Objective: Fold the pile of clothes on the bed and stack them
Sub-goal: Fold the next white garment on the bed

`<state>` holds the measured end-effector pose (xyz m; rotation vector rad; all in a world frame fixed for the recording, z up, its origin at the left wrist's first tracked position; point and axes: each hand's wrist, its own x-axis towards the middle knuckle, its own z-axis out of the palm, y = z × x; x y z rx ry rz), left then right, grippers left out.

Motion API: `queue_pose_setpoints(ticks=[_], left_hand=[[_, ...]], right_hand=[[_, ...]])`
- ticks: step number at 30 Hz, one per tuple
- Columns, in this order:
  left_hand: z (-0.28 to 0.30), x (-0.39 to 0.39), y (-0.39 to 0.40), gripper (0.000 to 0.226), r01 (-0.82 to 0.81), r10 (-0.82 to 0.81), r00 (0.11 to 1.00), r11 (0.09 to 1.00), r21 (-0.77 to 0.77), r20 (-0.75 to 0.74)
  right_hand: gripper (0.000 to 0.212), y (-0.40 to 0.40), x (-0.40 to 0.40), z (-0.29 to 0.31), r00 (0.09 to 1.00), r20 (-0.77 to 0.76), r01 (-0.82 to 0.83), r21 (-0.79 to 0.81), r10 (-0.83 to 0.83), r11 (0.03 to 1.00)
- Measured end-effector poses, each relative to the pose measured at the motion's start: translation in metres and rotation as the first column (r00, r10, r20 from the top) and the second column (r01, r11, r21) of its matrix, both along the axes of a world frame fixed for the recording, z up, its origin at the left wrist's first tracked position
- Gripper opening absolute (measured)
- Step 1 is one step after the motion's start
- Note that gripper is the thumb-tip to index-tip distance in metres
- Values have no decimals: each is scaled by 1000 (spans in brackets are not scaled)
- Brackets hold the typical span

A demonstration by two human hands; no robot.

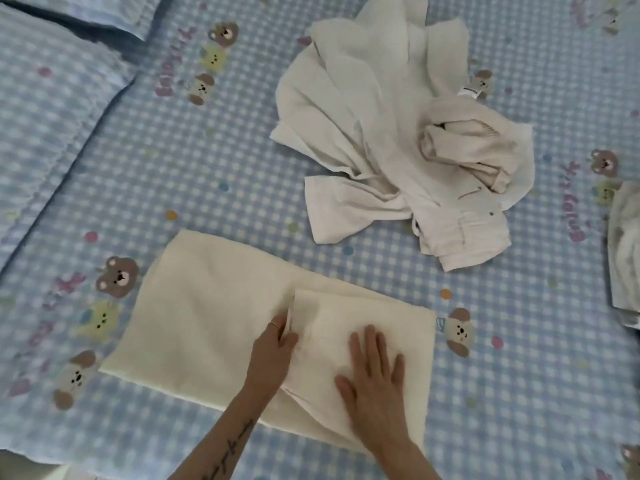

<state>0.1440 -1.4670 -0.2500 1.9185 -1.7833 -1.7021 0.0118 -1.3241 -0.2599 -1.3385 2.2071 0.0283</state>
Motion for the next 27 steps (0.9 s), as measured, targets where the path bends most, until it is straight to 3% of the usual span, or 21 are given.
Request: queue_pose_setpoints(ticks=[3, 6, 8, 11, 14, 16, 18, 19, 22, 24, 26, 27], left_hand=[[4, 28, -5, 29, 59, -34, 993, 973, -223, 116], [6, 89, -29, 41, 105, 106, 925, 853, -512, 365], [4, 135, -53, 59, 73, 208, 826, 882, -465, 524], [1, 176, -76, 86, 25, 103, 785, 980, -197, 611], [2, 185, -85, 83, -18, 50, 876, 997, -71, 480], [16, 180, -93, 68, -118, 124, 921, 992, -39, 369], [40, 169, -94, 64, -151, 155, 958, 988, -34, 241], [55, 161, -90, 64, -145, 146, 978, 989, -22, 151], [103, 121, -60, 54, -16, 51, 977, 986, 166, -209], [123, 91, -31, 46, 133, 9, 892, 950, 281, -452], [126, 73, -7, 50, 311, -187, 835, 937, 162, -518], [118, 68, 1, 48, 324, -233, 838, 940, 106, -493]], right_hand=[[71, -6, 12, -4, 999, -34, 16, 53, -14, 998], [65, -29, 44, 4, 998, -36, -52, -33, 51, 998], [64, -47, 65, 2, 991, -35, -135, -51, 133, 990], [65, -67, 77, -5, 992, -8, -126, 48, 126, 991], [66, -77, 86, -4, 996, 45, -87, 158, 81, 984], [63, -84, 96, 6, 994, 109, -18, 130, 3, 991], [62, -101, 113, 30, 942, 299, 146, 45, -152, 988], [63, -112, 124, 47, 872, 418, 268, 29, -255, 963], [63, -141, 138, 99, 475, 694, 613, 181, -542, 769], [49, -137, 121, 123, 467, 646, 710, 132, -603, 692], [29, -119, 82, 136, 418, 597, 821, 75, -685, 566], [22, -104, 58, 137, 365, 593, 861, 77, -717, 503]])
